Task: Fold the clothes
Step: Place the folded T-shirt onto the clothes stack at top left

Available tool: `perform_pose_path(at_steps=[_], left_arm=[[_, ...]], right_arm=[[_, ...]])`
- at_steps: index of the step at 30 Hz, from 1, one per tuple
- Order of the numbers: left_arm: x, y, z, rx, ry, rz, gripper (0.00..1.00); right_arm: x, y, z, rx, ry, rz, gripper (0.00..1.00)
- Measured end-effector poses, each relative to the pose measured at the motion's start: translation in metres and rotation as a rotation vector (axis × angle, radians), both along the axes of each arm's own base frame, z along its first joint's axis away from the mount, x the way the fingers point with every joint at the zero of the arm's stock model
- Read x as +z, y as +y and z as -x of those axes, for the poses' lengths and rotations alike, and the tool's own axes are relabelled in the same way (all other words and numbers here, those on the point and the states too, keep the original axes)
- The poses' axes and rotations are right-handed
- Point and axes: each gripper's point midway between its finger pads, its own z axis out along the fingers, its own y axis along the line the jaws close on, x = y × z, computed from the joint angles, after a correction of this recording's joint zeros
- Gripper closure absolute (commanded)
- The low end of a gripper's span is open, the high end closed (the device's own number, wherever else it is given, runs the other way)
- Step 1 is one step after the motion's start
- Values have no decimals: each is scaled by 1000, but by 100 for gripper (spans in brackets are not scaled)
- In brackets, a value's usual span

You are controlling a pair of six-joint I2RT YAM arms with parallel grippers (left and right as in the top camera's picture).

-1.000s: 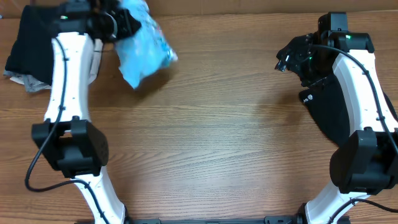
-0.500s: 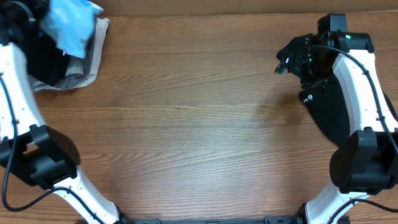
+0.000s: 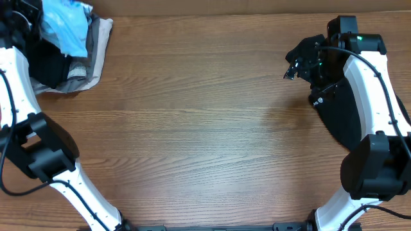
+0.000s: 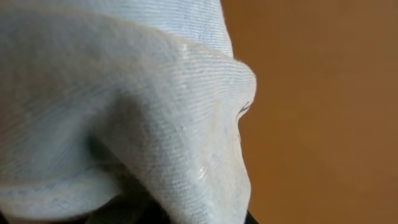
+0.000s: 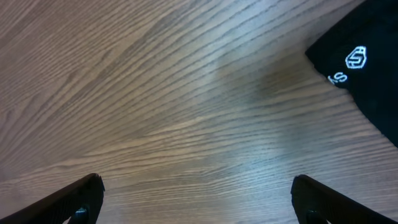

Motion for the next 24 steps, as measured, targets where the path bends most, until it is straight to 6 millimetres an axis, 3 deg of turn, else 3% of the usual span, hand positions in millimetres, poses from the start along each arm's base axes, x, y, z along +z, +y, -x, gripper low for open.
perform_pose_path(at_steps=[3,8,9,10,11,12,13,19,24], left_arm=[[-31,9,6,37,83,27,96],[-68,28,41,95,276,13,95],[-74,33,49,105,309,2,91],[-79,37,56,112,342,-11,68],[-84,42,63,120,372,-29,31],[-87,46,68,122,395,-49,11],[-91,49,73,119,423,-74,0],[-101,57,90,35,514,-222,0],[-108,51,105,-101,594,-330,0]], right_arm=[[0,0,1,0,3,0,0],[0,0,1,0,3,0,0],[0,0,1,0,3,-1,0],[0,0,1,0,3,0,0],[0,0,1,0,3,-1,0],[0,0,1,0,3,0,0],[0,0,1,0,2,0,0],[0,0,1,0,3,-1,0],[0,0,0,0,0,-1,0]])
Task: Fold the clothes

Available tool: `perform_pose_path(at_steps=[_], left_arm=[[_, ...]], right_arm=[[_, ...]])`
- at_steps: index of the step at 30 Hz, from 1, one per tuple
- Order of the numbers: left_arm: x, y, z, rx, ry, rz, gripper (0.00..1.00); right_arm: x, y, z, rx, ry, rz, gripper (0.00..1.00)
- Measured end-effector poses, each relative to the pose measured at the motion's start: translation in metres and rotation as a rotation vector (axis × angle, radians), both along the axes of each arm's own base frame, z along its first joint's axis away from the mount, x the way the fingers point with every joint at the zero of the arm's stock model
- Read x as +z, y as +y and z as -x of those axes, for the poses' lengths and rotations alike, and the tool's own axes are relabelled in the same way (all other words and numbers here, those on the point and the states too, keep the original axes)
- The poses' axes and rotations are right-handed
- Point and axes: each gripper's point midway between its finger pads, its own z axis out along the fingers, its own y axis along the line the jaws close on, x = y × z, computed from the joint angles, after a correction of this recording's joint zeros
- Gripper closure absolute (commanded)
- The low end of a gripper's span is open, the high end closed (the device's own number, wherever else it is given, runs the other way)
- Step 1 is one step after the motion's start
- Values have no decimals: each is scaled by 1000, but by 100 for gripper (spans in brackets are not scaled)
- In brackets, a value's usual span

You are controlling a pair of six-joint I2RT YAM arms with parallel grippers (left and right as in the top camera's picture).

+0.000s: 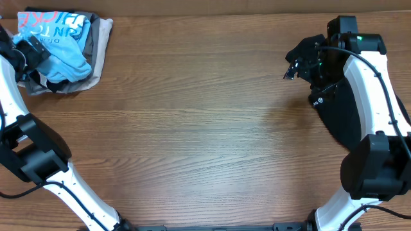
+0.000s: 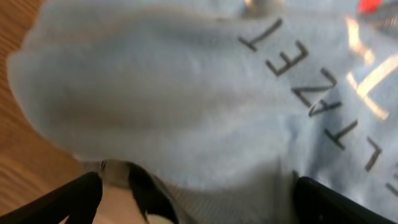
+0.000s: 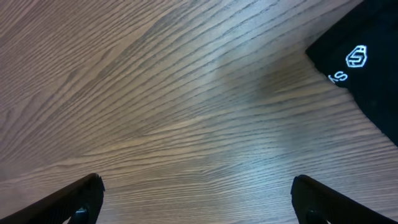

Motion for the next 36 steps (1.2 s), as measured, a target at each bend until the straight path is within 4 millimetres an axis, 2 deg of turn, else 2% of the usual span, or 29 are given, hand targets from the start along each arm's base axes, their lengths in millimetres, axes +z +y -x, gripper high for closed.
perform_pose_path(at_steps=[3,5,8,10,12,15,17,18,21,23,25,28,33,36], left_arm=[[3,-5,8,-56,40,-16,0],[14,-9,14,-81,48,-27,0],[54,-17,16,-133,-8,-80,0],[96,-26,17,-166,-78,-133,0],[138,-39,21,-190,-150,-185,0],[199,-59,33,-222,-258,-260,0],[228,-69,40,-235,-312,-295,0],[237,-71,42,-238,-329,-304,0],[243,-73,45,-239,-339,-314,0],[235,-71,42,-239,-324,-304,0],[227,-69,40,-240,-310,-293,0],[220,-68,38,-240,-297,-283,0],[220,-68,38,-241,-296,-283,0],[220,-68,38,-241,-297,-283,0]], right_arm=[[1,0,-4,1,-17,-1,0],[2,2,-8,9,-36,0,0],[4,4,-11,29,-51,4,0],[13,8,-13,51,-81,7,0],[30,11,-16,63,-126,11,0],[76,12,-15,73,-249,20,0],[108,13,-6,76,-326,25,0],[130,13,4,77,-379,29,0],[166,14,26,77,-459,32,0],[189,15,42,78,-518,33,0],[203,16,51,80,-559,33,0],[209,16,55,80,-577,34,0],[202,16,51,79,-558,33,0],[196,16,56,80,-519,31,0]])
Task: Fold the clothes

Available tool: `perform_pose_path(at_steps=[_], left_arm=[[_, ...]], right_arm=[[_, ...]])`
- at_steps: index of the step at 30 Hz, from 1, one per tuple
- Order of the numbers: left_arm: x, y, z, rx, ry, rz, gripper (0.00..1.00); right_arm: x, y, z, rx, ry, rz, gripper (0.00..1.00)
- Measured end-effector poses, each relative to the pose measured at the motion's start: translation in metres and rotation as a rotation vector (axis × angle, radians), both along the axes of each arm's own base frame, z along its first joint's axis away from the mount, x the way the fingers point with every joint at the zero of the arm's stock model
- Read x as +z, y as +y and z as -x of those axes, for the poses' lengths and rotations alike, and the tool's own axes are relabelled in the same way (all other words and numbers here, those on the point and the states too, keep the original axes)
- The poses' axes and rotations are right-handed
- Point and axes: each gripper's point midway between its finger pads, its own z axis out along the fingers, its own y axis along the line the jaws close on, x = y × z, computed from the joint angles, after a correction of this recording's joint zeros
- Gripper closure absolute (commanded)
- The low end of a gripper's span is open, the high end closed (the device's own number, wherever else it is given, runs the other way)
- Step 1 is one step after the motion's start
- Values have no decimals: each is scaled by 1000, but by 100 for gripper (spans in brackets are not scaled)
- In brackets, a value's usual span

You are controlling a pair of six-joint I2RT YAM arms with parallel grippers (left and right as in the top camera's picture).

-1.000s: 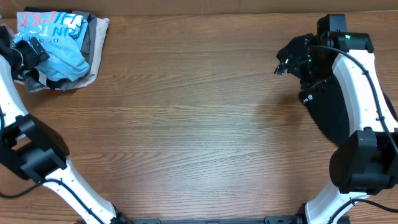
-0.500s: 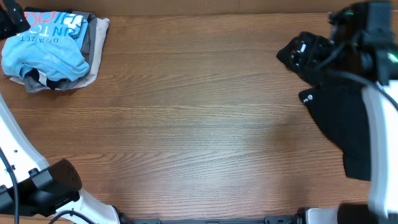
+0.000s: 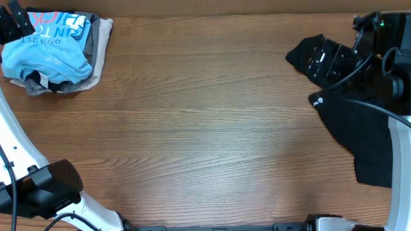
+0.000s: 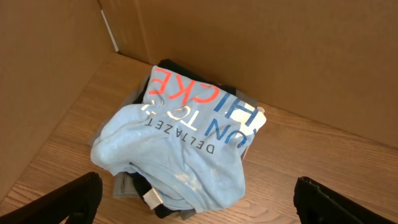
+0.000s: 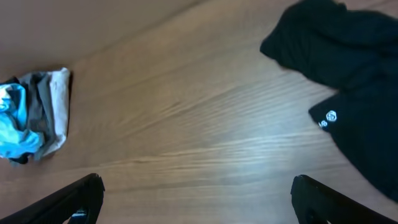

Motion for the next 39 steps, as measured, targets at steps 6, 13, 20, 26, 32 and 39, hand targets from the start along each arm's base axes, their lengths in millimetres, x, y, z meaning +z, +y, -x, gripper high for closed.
perform_pose_path(at_steps=[6,13,20,26,32,39], left_arm=[[0,0,0,0,0,0,0],[0,0,0,0,1,0,0],[0,0,0,0,1,0,0],[0,0,0,0,0,0,0],[0,0,0,0,0,0,0],[0,0,0,0,0,0,0]], right_arm=[[-2,-1,-2,4,2,15,0],[13,26,-20,109,-172,126,0],[38,31,1,106,-445,141,0],[17,24,38,82,-602,139,0],[-31,17,70,58,-732,133,0],[-81,6,91,14,-863,136,0]])
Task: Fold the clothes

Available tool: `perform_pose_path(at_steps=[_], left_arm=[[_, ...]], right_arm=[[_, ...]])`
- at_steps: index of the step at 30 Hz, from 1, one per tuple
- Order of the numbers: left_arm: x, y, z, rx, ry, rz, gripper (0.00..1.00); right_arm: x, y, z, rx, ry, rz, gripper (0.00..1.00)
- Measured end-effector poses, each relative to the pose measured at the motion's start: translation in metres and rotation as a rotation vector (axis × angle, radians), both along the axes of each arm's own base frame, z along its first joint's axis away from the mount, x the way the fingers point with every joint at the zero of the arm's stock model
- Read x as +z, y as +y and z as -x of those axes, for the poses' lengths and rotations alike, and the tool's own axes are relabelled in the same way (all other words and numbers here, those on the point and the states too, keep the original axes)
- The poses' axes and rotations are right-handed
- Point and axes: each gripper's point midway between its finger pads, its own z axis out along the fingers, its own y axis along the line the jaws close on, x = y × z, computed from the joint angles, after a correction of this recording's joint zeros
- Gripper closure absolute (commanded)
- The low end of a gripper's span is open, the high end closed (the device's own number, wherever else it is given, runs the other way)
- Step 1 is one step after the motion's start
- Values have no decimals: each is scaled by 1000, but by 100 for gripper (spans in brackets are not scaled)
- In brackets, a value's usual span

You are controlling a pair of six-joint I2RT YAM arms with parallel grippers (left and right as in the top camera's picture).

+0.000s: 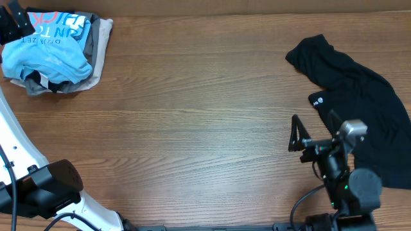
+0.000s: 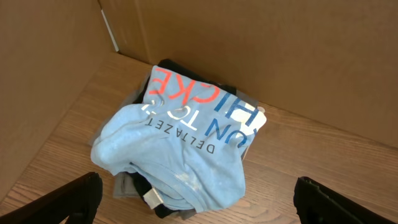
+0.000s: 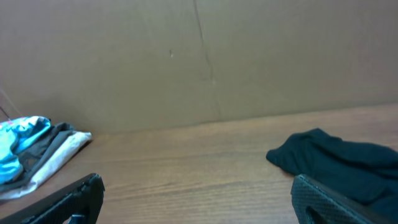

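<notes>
A light blue printed shirt (image 1: 45, 51) lies crumpled on top of a stack of grey and black clothes (image 2: 186, 143) at the table's far left corner. My left gripper (image 2: 198, 200) hangs open above and in front of that stack, nothing between its fingers (image 2: 71, 199). A black garment (image 1: 350, 90) lies spread and unfolded at the right side, also in the right wrist view (image 3: 339, 163). My right gripper (image 3: 198, 200) is open and empty, low near the front edge (image 1: 294, 133), to the left of the black garment and facing the back wall.
Cardboard walls (image 3: 205, 56) close off the back and the left side (image 2: 43, 74). The wooden table (image 1: 192, 128) stretches bare between the stack and the black garment. The right arm's base (image 1: 350, 186) stands at the front right.
My right arm has gone from high at the far right, over the black garment, to low near the front edge. The black garment now lies fully uncovered. The left arm has not moved.
The blue shirt first hung bunched right at my left wrist camera over the stack. Then it lay on the stack with the open left gripper close above. The left gripper then stood back from it. The right arm stayed by the black garment, later lifted, and now sits low at the front.
</notes>
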Motion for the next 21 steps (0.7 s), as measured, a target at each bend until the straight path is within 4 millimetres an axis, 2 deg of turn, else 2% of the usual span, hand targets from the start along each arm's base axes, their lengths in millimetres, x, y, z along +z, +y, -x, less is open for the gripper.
perform_pose_path(at_steps=[6,17,21], left_arm=[[0,0,0,0,0,0,0],[0,0,0,0,0,0,0],[0,0,0,0,0,0,0]], right_arm=[[-29,0,7,2,-74,-7,0],[-35,-2,15,-4,-174,-16,0],[-47,-3,13,-8,-152,-14,0]])
